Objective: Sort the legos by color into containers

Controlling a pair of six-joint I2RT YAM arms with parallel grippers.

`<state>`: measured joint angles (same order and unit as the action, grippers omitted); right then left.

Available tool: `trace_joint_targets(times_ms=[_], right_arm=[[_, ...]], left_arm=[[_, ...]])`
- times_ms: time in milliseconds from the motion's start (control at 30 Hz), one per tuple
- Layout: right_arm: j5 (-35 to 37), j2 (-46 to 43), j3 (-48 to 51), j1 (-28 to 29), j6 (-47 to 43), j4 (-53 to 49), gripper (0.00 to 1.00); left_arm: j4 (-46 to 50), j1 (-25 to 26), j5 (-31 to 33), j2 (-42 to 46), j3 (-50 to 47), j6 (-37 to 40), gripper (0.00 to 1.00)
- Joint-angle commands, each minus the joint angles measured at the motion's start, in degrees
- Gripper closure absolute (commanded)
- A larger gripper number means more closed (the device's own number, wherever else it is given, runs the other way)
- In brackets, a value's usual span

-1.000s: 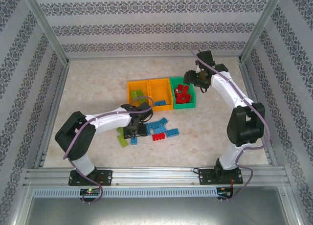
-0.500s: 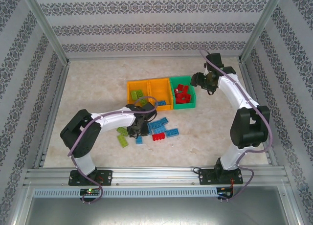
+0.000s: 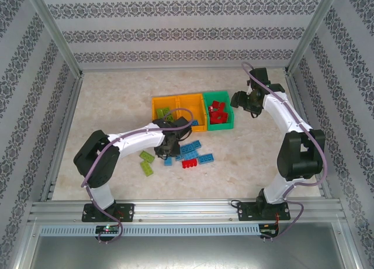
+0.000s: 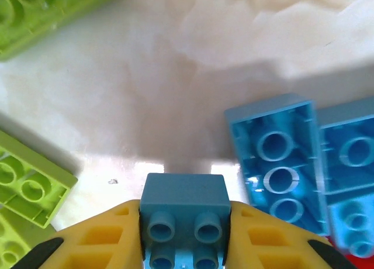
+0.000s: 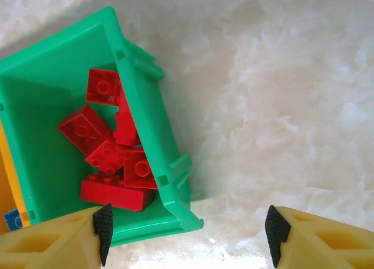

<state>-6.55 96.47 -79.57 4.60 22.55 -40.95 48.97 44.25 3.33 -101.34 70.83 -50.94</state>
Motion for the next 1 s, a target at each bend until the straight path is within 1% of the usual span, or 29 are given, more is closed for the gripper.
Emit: trace_joint_targets(times_ms=[0, 67, 133, 267, 367, 500, 700, 800, 900, 967], right_arm=[[-0.5, -1.85, 1.01, -0.43, -0.16, -0.12, 0.28], [-2.01, -2.18, 1.8, -0.4, -0.52, 0.27, 0.28], [-3.85, -3.24, 3.89, -0.22, -1.04, 1.45, 0.28], [-5.98, -6.75, 9.3, 0.26, -1.9, 3.44, 0.29], [-7.43, -10.08, 14.15, 1.37, -2.33, 4.66, 0.29], [-9.63, -13.85, 20.28, 5.76, -2.53, 5.79, 0.28], [-8.1, -16.64, 26.36, 16.6, -2.08, 5.88, 0.3], [-8.48, -16.29, 28.18, 19.23, -1.03, 6.7, 0.32], [-8.0, -15.0, 28.73, 21.4, -0.5, 7.05, 0.33], [-7.27, -13.56, 28.43, 22.6, -0.59, 6.55, 0.33]], left_arm=[[5.71, 0.44, 4.19, 2.55, 6.22, 2.57, 0.76], [5.64, -0.07, 5.37, 2.1, 10.31, 4.45, 0.76], [4.46, -1.3, 5.2, 0.54, 15.28, 6.32, 0.76], [2.19, -4.72, 2.47, -5.02, 25.14, 10.2, 0.76], [0.42, -7.35, -1.3, -10.61, 32.3, 12.84, 0.76], [-0.54, -10.02, -5.57, -18.6, 42.09, 14.84, 0.75], [-0.33, -12.45, -8.97, -27.6, 52.64, 15.85, 0.73], [-0.03, -13.44, -10.08, -30.6, 55.63, 15.87, 0.69], [-0.37, -13.73, -10.37, -31.82, 56.03, 16.06, 0.63], [-0.47, -13.75, -10.45, -31.95, 55.89, 16.39, 0.57]])
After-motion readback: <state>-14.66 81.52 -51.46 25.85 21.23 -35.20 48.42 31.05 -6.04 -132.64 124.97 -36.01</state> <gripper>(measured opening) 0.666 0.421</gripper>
